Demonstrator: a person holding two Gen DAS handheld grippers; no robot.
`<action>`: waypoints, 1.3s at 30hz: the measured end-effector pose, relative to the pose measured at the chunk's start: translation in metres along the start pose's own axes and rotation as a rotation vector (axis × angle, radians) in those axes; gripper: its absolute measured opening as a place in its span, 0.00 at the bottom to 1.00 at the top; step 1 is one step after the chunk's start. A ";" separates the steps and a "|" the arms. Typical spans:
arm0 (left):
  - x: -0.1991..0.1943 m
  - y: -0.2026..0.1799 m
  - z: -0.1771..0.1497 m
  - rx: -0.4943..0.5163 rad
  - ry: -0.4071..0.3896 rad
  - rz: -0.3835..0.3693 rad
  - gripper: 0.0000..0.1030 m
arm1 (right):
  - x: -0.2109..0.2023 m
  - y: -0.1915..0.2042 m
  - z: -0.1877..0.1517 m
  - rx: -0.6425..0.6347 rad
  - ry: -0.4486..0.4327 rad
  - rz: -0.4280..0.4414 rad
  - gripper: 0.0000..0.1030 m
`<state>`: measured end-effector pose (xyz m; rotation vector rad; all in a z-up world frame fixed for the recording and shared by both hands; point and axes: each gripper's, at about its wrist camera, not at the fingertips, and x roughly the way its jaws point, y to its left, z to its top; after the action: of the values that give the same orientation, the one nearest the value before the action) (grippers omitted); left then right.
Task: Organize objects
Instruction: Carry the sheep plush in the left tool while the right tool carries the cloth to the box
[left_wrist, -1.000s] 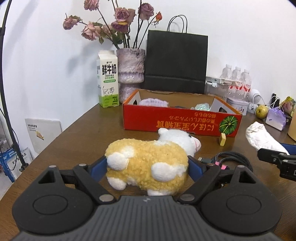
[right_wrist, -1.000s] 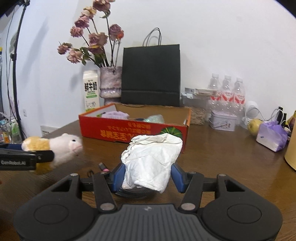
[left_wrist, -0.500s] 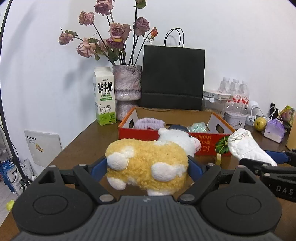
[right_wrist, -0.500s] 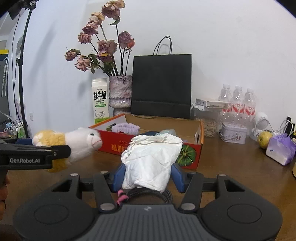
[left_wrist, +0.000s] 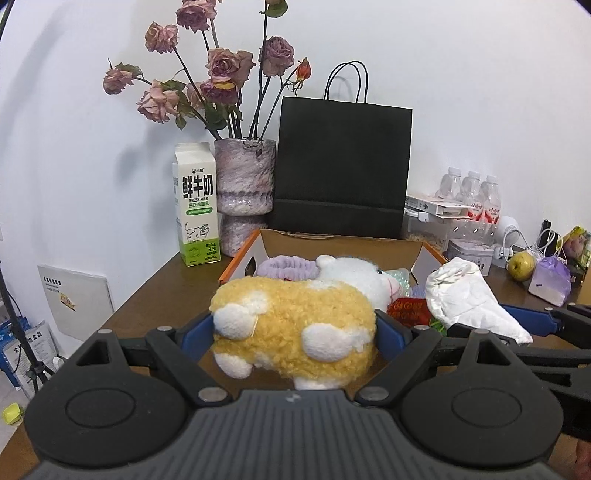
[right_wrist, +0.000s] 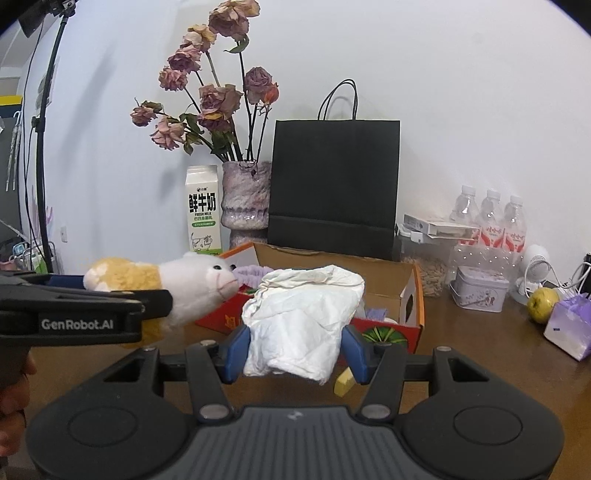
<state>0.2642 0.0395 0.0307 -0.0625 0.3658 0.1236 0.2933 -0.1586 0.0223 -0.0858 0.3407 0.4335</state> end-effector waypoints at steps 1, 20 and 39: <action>0.003 0.000 0.002 -0.003 0.001 0.000 0.86 | 0.003 0.000 0.001 0.001 0.000 0.000 0.52; 0.069 0.004 0.031 -0.061 0.003 0.001 0.86 | 0.065 -0.019 0.025 0.056 -0.026 0.010 0.52; 0.133 -0.003 0.057 -0.063 0.005 -0.018 0.86 | 0.126 -0.045 0.045 0.067 -0.031 -0.017 0.52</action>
<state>0.4083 0.0563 0.0358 -0.1280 0.3663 0.1174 0.4340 -0.1423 0.0217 -0.0168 0.3237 0.4058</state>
